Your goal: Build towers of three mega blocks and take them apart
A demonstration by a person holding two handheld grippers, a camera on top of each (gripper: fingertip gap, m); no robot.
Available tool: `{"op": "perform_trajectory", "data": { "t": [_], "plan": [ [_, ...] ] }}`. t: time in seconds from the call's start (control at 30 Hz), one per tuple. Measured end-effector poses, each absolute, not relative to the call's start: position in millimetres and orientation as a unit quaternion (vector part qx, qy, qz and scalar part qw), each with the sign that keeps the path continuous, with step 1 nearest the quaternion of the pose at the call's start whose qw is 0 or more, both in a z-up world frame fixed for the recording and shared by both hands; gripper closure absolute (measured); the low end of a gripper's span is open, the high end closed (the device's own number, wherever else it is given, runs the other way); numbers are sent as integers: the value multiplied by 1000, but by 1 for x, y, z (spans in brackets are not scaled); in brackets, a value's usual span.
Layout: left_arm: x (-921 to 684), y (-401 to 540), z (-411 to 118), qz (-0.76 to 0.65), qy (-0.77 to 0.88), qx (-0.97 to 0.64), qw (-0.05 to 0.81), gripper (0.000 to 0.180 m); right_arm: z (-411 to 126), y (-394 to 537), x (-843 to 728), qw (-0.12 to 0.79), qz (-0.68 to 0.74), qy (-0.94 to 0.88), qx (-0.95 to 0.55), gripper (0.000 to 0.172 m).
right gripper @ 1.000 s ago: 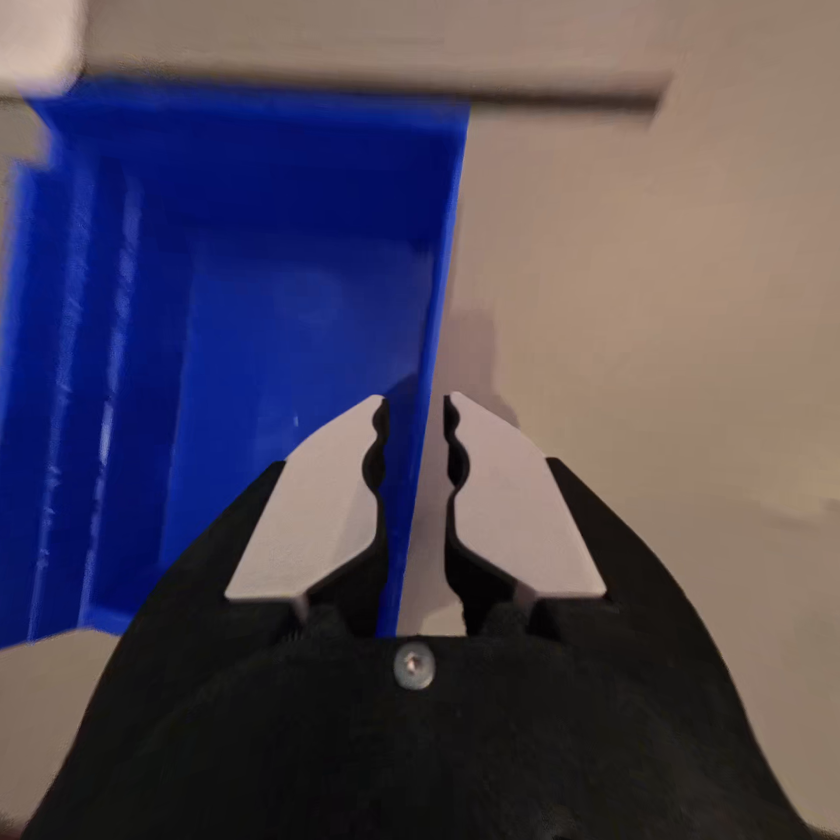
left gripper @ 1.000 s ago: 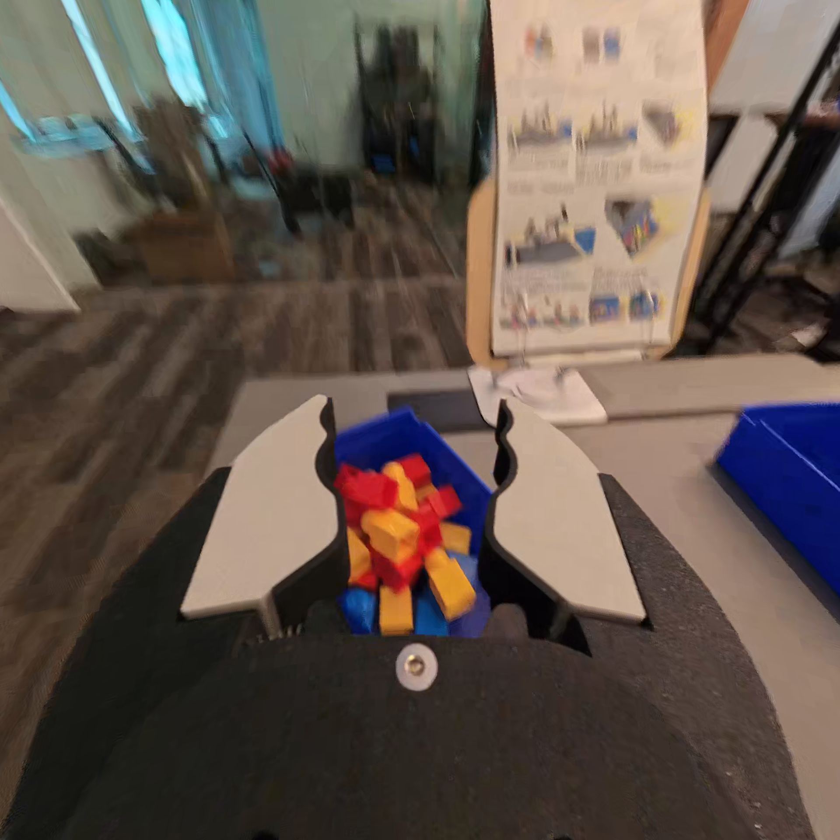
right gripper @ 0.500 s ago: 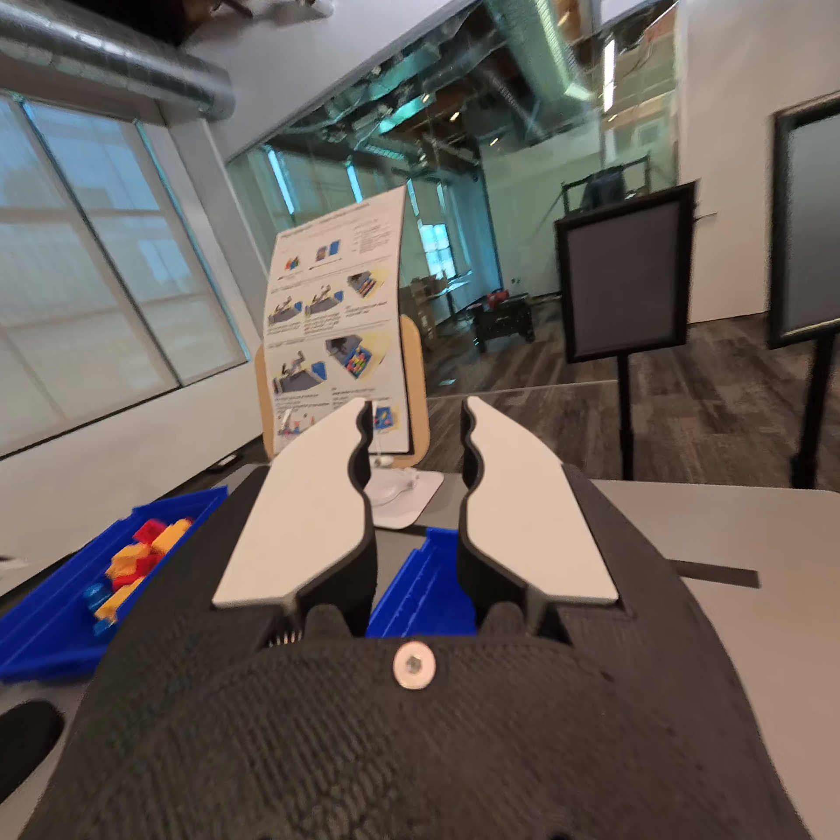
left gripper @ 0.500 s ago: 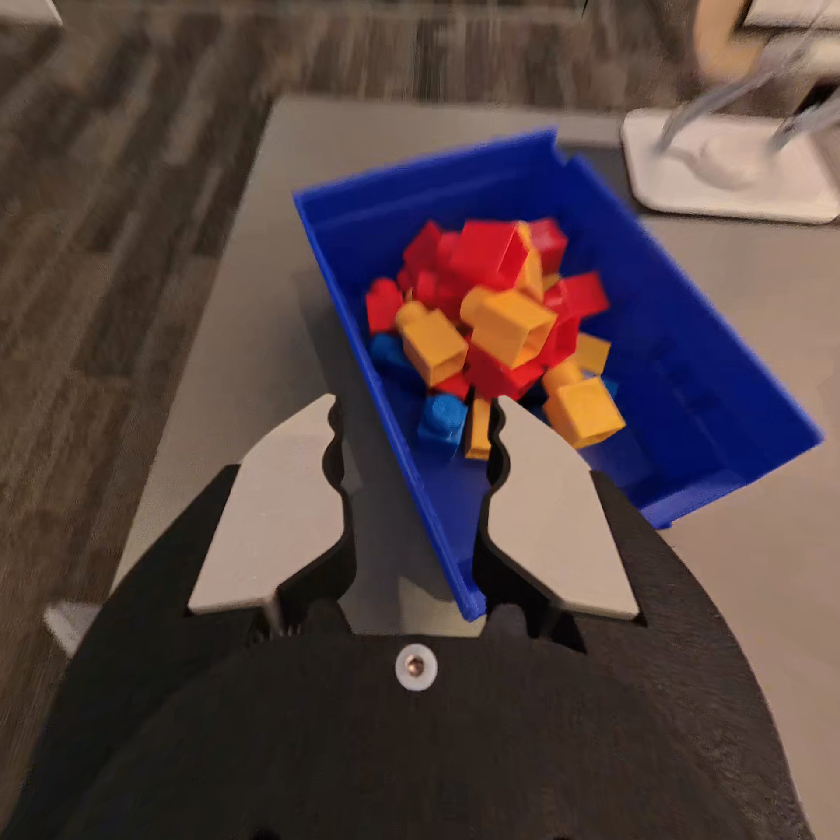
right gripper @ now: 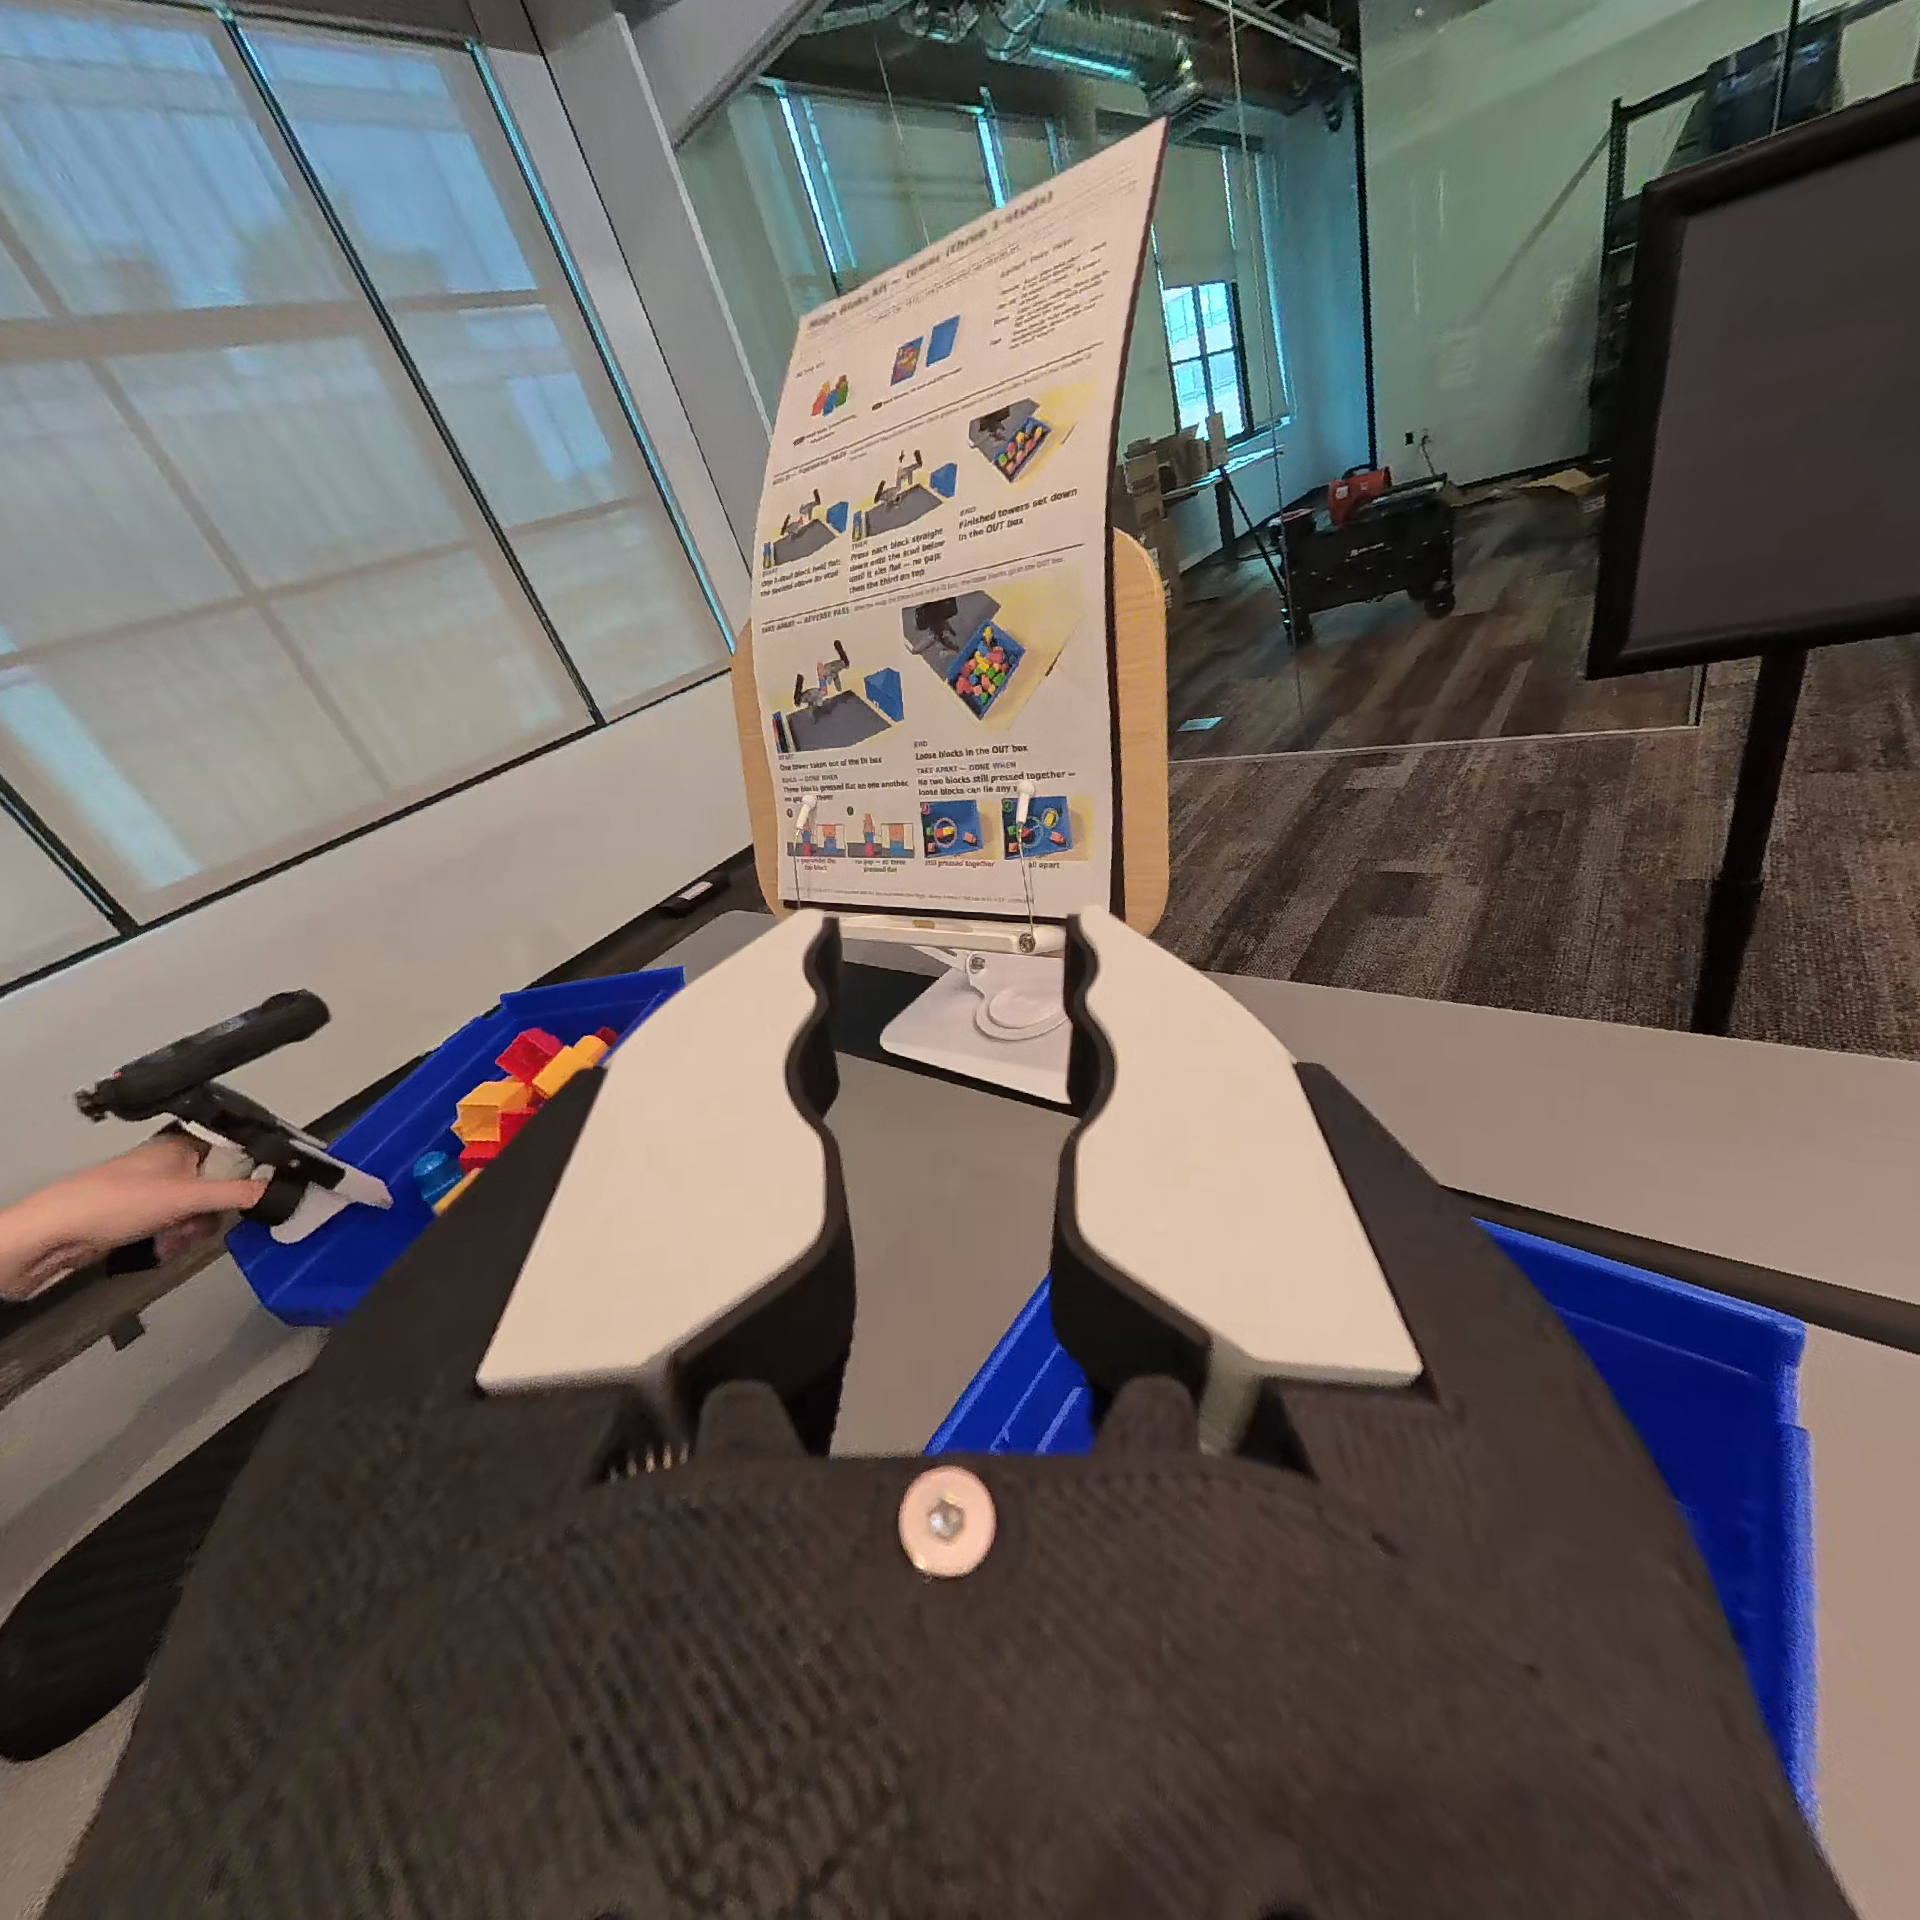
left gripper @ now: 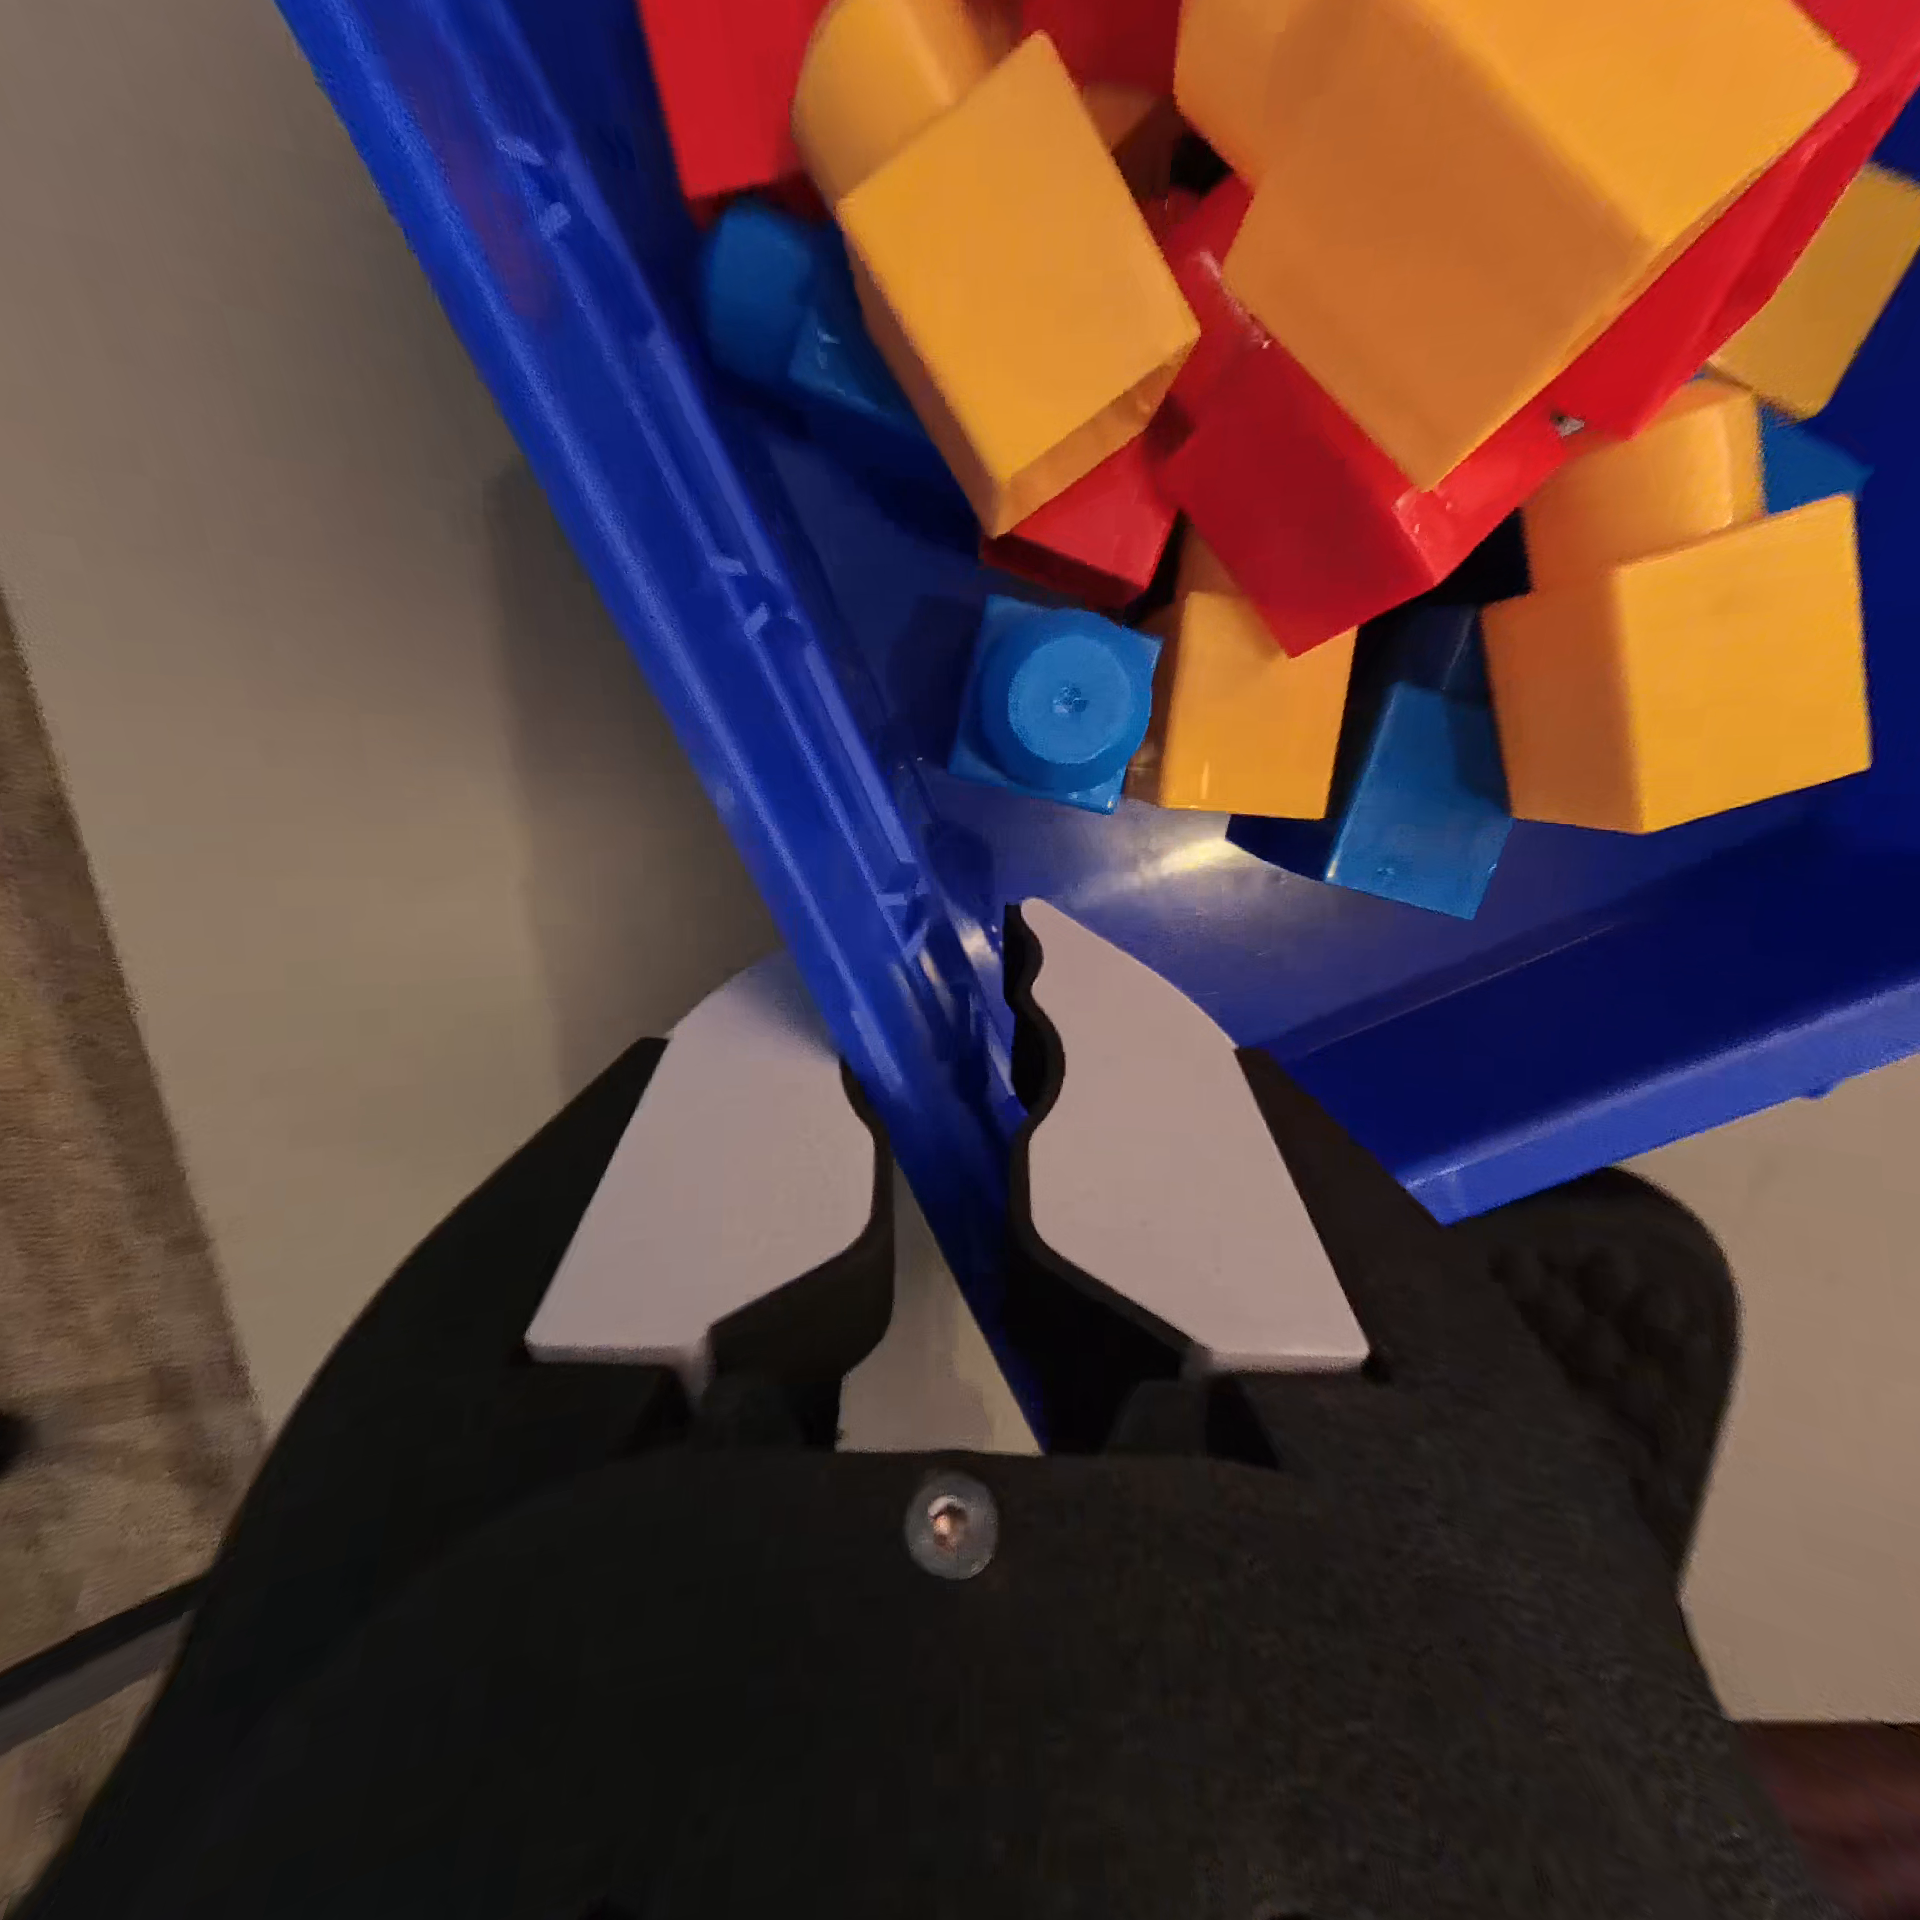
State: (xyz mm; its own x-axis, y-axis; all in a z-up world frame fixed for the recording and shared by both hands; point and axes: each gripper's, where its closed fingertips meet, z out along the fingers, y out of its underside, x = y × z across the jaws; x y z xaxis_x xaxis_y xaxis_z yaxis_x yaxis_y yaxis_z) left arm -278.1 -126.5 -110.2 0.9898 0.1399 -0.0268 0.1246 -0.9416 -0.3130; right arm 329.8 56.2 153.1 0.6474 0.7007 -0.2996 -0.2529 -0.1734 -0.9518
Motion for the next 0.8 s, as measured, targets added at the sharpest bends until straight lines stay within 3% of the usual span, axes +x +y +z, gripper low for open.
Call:
{"op": "perform_trajectory", "data": {
  "t": [0.27, 0.53, 0.6, 0.73, 0.8],
  "plan": [
    [-282, -98, -110, 5, 71, -986, 153, 171, 146, 58, 322, 604, 385, -180, -674, 130],
    [-283, -92, -110, -24, 81, -986, 141, 171, 134, 65, 315, 593, 362, -190, -693, 130],
    [-286, -80, -96, -27, 65, -975, 210, 155, 133, 66, 315, 594, 359, -188, -695, 128],
    [-275, -69, -14, -48, 63, -902, 424, 151, 134, 66, 318, 598, 356, -184, -694, 128],
    [-244, -77, 18, -64, 91, -868, 485, 151, 135, 67, 319, 600, 356, -181, -693, 128]
  ]
}}
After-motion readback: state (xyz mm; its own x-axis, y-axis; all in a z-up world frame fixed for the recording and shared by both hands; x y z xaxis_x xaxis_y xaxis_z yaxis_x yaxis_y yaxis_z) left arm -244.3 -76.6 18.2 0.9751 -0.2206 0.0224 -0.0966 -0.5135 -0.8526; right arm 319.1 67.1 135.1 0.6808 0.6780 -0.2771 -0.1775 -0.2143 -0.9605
